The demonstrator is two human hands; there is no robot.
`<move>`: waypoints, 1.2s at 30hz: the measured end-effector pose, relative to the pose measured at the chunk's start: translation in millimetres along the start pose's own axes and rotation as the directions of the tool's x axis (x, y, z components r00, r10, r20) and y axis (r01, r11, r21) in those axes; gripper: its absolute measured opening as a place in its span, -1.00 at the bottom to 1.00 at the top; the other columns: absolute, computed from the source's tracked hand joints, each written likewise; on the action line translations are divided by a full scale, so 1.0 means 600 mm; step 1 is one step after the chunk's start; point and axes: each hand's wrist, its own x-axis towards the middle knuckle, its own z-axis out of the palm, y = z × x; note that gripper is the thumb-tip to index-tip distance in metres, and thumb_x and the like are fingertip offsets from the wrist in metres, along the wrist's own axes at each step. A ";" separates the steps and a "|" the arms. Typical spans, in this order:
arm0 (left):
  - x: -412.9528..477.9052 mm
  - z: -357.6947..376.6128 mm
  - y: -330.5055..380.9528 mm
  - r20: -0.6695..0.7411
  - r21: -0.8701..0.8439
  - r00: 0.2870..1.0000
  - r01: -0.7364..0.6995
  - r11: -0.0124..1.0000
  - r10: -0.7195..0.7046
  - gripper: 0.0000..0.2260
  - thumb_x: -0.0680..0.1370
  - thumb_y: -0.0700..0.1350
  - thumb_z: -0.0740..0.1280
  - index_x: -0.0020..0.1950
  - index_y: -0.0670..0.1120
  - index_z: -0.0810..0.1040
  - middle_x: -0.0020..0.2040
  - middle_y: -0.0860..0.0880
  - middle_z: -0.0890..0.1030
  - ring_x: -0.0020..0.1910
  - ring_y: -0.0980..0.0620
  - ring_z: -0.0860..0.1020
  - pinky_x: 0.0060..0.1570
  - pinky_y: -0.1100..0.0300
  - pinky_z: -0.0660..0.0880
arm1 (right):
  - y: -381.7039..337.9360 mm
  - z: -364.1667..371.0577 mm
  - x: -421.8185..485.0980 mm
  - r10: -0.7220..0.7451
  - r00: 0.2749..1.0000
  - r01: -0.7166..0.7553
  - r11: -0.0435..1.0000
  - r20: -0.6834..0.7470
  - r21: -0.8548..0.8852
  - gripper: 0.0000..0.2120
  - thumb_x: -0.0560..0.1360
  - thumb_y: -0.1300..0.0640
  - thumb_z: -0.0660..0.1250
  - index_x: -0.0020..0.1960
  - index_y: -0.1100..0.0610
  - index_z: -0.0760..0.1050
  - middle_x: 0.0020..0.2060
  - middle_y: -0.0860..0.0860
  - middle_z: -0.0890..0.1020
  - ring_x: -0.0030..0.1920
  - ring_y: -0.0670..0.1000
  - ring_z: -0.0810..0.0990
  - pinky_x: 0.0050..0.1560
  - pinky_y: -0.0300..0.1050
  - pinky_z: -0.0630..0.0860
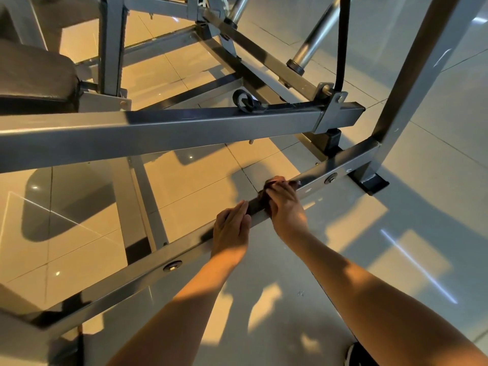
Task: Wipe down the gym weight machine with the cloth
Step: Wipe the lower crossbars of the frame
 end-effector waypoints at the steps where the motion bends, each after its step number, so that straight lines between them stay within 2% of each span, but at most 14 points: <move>1: 0.000 -0.003 0.001 0.018 -0.041 1.000 0.011 0.999 -0.011 -0.62 0.72 -0.02 0.10 0.55 0.03 0.36 0.47 0.11 0.42 0.45 0.10 0.21 0.43 0.26 0.12 | -0.007 0.006 -0.012 -0.045 0.999 0.045 0.999 0.010 0.010 -0.64 0.57 0.25 0.41 0.36 0.14 0.57 0.40 0.08 0.54 0.53 0.10 0.33 0.56 0.15 0.25; 4: 0.000 -0.020 0.011 0.081 -0.176 0.992 0.105 0.979 -0.092 -0.63 0.71 -0.06 0.15 0.53 0.04 0.40 0.31 0.05 0.43 0.43 0.08 0.28 0.41 0.29 0.17 | -0.037 -0.002 -0.036 -0.093 0.995 0.091 0.993 0.023 0.078 -0.69 0.47 0.28 0.51 0.20 0.14 0.67 0.20 0.08 0.67 0.34 0.12 0.56 0.47 0.05 0.40; 7: -0.004 -0.036 0.019 0.135 -0.295 0.986 0.133 0.946 -0.097 -0.64 0.68 0.00 0.17 0.47 0.08 0.47 0.33 -0.04 0.53 0.32 0.02 0.47 0.35 0.12 0.41 | -0.075 -0.039 -0.039 0.157 0.979 -0.183 0.958 0.130 0.222 -0.73 0.61 0.21 0.35 0.25 -0.02 0.64 0.22 0.00 0.63 0.21 0.06 0.59 0.32 -0.06 0.52; 9: -0.025 -0.044 0.037 0.152 -0.418 0.983 0.160 0.894 -0.104 -0.66 0.70 -0.04 0.16 0.46 0.11 0.46 0.34 0.02 0.57 0.25 0.09 0.54 0.21 0.23 0.48 | -0.090 -0.057 -0.043 0.231 0.964 -0.260 0.914 0.129 0.311 -0.73 0.63 0.19 0.32 0.24 -0.06 0.65 0.22 -0.03 0.62 0.18 0.03 0.56 0.30 -0.04 0.52; 12: -0.062 -0.048 0.067 0.153 -0.621 0.979 0.203 0.757 -0.137 -0.66 0.73 -0.03 0.14 0.49 0.22 0.37 0.30 0.05 0.59 0.20 0.10 0.58 0.12 0.24 0.55 | -0.115 -0.074 -0.064 0.298 0.947 -0.317 0.816 0.118 0.484 -0.78 0.63 0.14 0.30 0.17 -0.08 0.65 0.17 -0.01 0.61 0.14 0.02 0.59 0.24 0.02 0.59; 15: -0.077 -0.047 0.092 0.172 -0.724 0.974 0.225 0.653 -0.145 -0.65 0.72 -0.03 0.16 0.50 0.24 0.33 0.28 -0.01 0.57 0.19 0.01 0.59 0.20 0.06 0.57 | -0.132 -0.090 -0.094 0.329 0.924 -0.374 0.667 0.195 0.645 -0.78 0.69 0.17 0.19 0.17 -0.06 0.57 0.06 -0.01 0.63 0.09 -0.03 0.62 0.06 -0.20 0.62; 18: -0.077 -0.044 0.106 0.141 -0.649 0.979 0.206 0.732 -0.150 -0.63 0.67 -0.03 0.26 0.48 0.16 0.38 0.23 -0.03 0.57 0.15 -0.02 0.58 0.20 -0.02 0.57 | -0.128 -0.101 -0.114 0.294 0.931 -0.365 0.697 0.217 0.617 -0.74 0.72 0.14 0.11 0.26 0.00 0.54 0.02 -0.03 0.63 0.02 -0.14 0.60 -0.18 -0.42 0.51; 22: -0.069 -0.034 0.107 -0.004 -0.554 0.974 0.185 0.812 -0.225 -0.67 0.65 -0.11 0.25 0.39 0.15 0.48 0.13 -0.04 0.63 0.04 -0.07 0.62 0.07 -0.03 0.61 | -0.096 -0.117 -0.108 0.182 0.953 -0.283 0.820 0.243 0.497 -0.70 0.73 0.14 0.09 0.31 0.01 0.54 0.03 -0.10 0.62 0.04 -0.19 0.58 -0.12 -0.57 0.42; 24: -0.050 -0.027 0.089 -0.133 -0.430 0.972 0.121 0.894 -0.196 -0.67 0.67 -0.09 0.22 0.42 0.13 0.48 0.24 -0.08 0.61 0.16 -0.16 0.60 0.17 -0.05 0.55 | -0.070 -0.120 -0.096 0.134 0.965 -0.221 0.875 0.224 0.431 -0.70 0.72 0.14 0.12 0.36 0.04 0.54 0.14 -0.08 0.61 0.11 -0.20 0.53 0.02 -0.61 0.33; 26: -0.018 -0.020 0.064 -0.216 -0.225 0.957 0.145 0.963 -0.194 -0.65 0.70 -0.08 0.18 0.49 0.03 0.44 0.44 -0.11 0.48 0.39 -0.17 0.46 0.37 0.00 0.39 | -0.047 -0.117 -0.078 0.069 0.977 -0.135 0.931 0.199 0.338 -0.68 0.72 0.14 0.13 0.41 0.08 0.51 0.30 0.00 0.60 0.27 -0.07 0.53 0.21 -0.39 0.37; 29: 0.008 0.008 0.050 -0.185 0.059 0.965 0.199 0.978 -0.185 -0.59 0.71 -0.08 0.14 0.57 -0.06 0.33 0.57 -0.12 0.31 0.53 -0.17 0.26 0.51 -0.01 0.19 | -0.021 -0.101 -0.041 -0.043 0.984 0.000 0.971 0.171 0.240 -0.70 0.71 0.15 0.14 0.34 0.13 0.55 0.24 0.11 0.62 0.24 0.09 0.58 0.27 -0.06 0.50; 33: 0.023 0.080 0.104 -0.273 0.134 0.953 0.168 0.977 -0.127 -0.58 0.72 -0.05 0.12 0.60 -0.01 0.26 0.62 -0.04 0.20 0.62 -0.10 0.08 0.58 0.05 -0.07 | 0.028 -0.097 0.009 -0.095 0.992 0.068 0.956 0.082 0.285 -0.78 0.65 0.23 0.20 0.20 0.22 0.57 0.05 0.17 0.60 0.07 0.16 0.57 0.15 0.15 0.53; 34: 0.031 0.101 0.122 -0.276 0.151 0.960 0.097 0.984 -0.053 -0.57 0.71 -0.05 0.15 0.60 -0.01 0.27 0.62 -0.04 0.22 0.62 -0.10 0.10 0.57 0.02 -0.05 | 0.046 -0.097 0.023 -0.100 0.993 0.080 0.953 0.054 0.293 -0.78 0.63 0.27 0.20 0.20 0.23 0.57 0.05 0.18 0.59 0.06 0.15 0.57 0.16 0.09 0.53; 36: 0.052 0.132 0.158 -0.202 0.227 0.970 -0.090 0.970 0.138 -0.56 0.67 -0.07 0.26 0.55 -0.06 0.37 0.56 -0.09 0.35 0.58 -0.12 0.23 0.58 -0.12 0.13 | 0.068 -0.115 0.048 -0.087 0.992 0.056 0.952 0.090 0.301 -0.74 0.64 0.32 0.18 0.25 0.25 0.55 0.13 0.15 0.56 0.11 0.07 0.53 0.21 -0.34 0.42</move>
